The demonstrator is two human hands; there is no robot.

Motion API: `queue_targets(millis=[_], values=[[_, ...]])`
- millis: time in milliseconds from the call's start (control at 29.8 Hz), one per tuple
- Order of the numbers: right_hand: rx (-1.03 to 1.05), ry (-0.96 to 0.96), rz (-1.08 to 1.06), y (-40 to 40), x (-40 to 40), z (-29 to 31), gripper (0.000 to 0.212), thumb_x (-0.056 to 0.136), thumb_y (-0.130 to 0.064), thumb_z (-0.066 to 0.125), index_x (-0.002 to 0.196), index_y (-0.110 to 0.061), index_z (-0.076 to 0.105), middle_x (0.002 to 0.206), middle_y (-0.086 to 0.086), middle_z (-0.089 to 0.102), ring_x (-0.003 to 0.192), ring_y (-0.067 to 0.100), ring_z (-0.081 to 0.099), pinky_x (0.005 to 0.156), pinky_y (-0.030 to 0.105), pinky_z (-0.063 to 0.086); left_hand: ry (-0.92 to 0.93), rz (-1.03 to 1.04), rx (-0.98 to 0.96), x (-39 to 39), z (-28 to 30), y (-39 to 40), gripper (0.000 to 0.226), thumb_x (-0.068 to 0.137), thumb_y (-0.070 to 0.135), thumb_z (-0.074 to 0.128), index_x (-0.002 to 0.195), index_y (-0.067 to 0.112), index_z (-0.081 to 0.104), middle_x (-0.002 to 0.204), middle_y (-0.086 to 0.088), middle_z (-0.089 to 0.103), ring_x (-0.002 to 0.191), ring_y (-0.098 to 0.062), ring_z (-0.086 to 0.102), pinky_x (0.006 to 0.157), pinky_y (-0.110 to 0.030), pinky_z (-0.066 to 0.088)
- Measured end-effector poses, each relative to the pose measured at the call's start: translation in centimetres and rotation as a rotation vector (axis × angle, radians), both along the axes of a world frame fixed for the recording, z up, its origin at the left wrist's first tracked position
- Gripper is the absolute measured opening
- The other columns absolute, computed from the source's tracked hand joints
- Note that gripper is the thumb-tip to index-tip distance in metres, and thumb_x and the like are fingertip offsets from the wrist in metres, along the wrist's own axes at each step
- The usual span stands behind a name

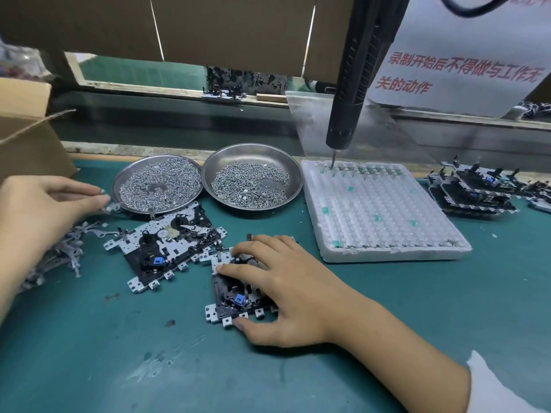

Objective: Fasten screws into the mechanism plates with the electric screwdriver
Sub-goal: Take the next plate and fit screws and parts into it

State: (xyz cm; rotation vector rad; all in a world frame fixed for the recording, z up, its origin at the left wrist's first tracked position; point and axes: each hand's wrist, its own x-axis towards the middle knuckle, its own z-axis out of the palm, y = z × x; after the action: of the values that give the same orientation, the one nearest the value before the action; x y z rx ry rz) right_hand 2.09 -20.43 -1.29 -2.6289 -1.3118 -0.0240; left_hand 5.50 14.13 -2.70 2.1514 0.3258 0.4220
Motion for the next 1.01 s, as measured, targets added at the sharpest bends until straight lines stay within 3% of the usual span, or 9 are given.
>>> queue_targets(millis=[201, 302, 403, 470, 537, 705, 839, 939, 1007], values=[[-0.011, -0.004, 0.001, 0.1, 0.0, 0.0, 0.063, 0.081, -0.049, 0.064, 0.136, -0.022, 0.051, 0.137, 0.006, 0.047, 0.128, 0.027, 0.037, 0.103, 0.040, 0.029, -0.028, 0.083, -0.010, 0.3, -0.4, 0.1, 0.011, 0.077, 0.030, 0.076, 0.087, 0.029, 0.071, 0.090, -0.004, 0.071, 0.093, -0.025, 0.067, 0.097, -0.047, 0.047], [-0.010, 0.002, 0.004, 0.1, -0.1, -0.1, 0.062, 0.081, -0.049, 0.064, 0.135, -0.022, 0.051, 0.137, 0.006, 0.047, 0.128, 0.027, 0.037, 0.104, 0.040, 0.029, 0.006, 0.110, 0.078, 0.4, -1.0, 1.0, 0.022, 0.079, 0.031, 0.074, 0.088, 0.049, 0.066, 0.085, 0.002, 0.071, 0.093, -0.023, 0.065, 0.096, -0.045, 0.048], [-0.011, 0.004, 0.003, 0.0, -0.1, 0.0, 0.062, 0.081, -0.049, 0.063, 0.135, -0.023, 0.051, 0.136, 0.005, 0.047, 0.127, 0.026, 0.038, 0.104, 0.040, 0.030, 0.021, 0.129, 0.174, 0.3, -0.8, 0.9, 0.032, 0.079, 0.028, 0.075, 0.085, 0.057, 0.061, 0.076, 0.009, 0.070, 0.085, -0.016, 0.067, 0.085, -0.027, 0.050], [-0.011, 0.000, 0.003, 0.0, 0.0, 0.1, 0.062, 0.081, -0.050, 0.063, 0.135, -0.023, 0.051, 0.136, 0.005, 0.047, 0.127, 0.026, 0.038, 0.104, 0.041, 0.030, 0.019, 0.105, 0.201, 0.1, -0.2, 0.3, 0.035, 0.078, 0.028, 0.076, 0.084, 0.059, 0.061, 0.073, 0.012, 0.069, 0.073, -0.003, 0.066, 0.077, -0.021, 0.051], [-0.012, 0.004, 0.003, 0.0, 0.0, 0.0, 0.062, 0.081, -0.050, 0.063, 0.136, -0.022, 0.051, 0.137, 0.006, 0.047, 0.128, 0.026, 0.037, 0.104, 0.040, 0.030, 0.002, 0.086, 0.204, -0.2, 0.4, -0.7, 0.035, 0.074, 0.028, 0.079, 0.080, 0.059, 0.062, 0.070, 0.013, 0.068, 0.064, 0.006, 0.062, 0.061, -0.012, 0.050], [-0.029, 0.003, 0.006, 0.0, 0.0, 0.1, 0.063, 0.081, -0.051, 0.062, 0.136, -0.024, 0.050, 0.137, 0.004, 0.046, 0.128, 0.025, 0.036, 0.104, 0.038, 0.028, -0.078, 0.086, 0.095, -0.7, 1.1, -2.5, 0.022, 0.072, 0.037, 0.079, 0.074, 0.055, 0.066, 0.062, 0.014, 0.068, 0.064, 0.002, 0.060, 0.058, -0.004, 0.044], [-0.039, 0.008, 0.012, 0.1, 0.0, 0.1, 0.063, 0.082, -0.051, 0.061, 0.138, -0.025, 0.048, 0.138, 0.003, 0.045, 0.129, 0.024, 0.035, 0.106, 0.038, 0.027, -0.104, 0.086, -0.069, -1.0, 1.4, -3.4, 0.006, 0.072, 0.040, 0.078, 0.076, 0.040, 0.073, 0.065, 0.020, 0.069, 0.057, 0.002, 0.060, 0.065, -0.023, 0.052], [-0.042, 0.008, 0.012, 0.1, 0.0, 0.2, 0.063, 0.082, -0.051, 0.061, 0.138, -0.025, 0.048, 0.139, 0.003, 0.044, 0.129, 0.024, 0.035, 0.106, 0.038, 0.027, -0.105, 0.028, -0.300, -1.0, 2.1, -4.2, 0.013, 0.071, 0.027, 0.078, 0.083, 0.022, 0.074, 0.068, 0.012, 0.072, 0.060, 0.004, 0.064, 0.067, -0.011, 0.054], [-0.040, 0.004, 0.013, 0.1, 0.0, 0.2, 0.063, 0.082, -0.051, 0.061, 0.137, -0.024, 0.049, 0.138, 0.003, 0.044, 0.128, 0.024, 0.036, 0.106, 0.038, 0.027, -0.075, -0.015, -0.445, -1.0, 2.5, -4.5, 0.022, 0.067, 0.022, 0.076, 0.088, 0.016, 0.072, 0.076, 0.005, 0.074, 0.068, -0.002, 0.068, 0.074, -0.012, 0.052]])
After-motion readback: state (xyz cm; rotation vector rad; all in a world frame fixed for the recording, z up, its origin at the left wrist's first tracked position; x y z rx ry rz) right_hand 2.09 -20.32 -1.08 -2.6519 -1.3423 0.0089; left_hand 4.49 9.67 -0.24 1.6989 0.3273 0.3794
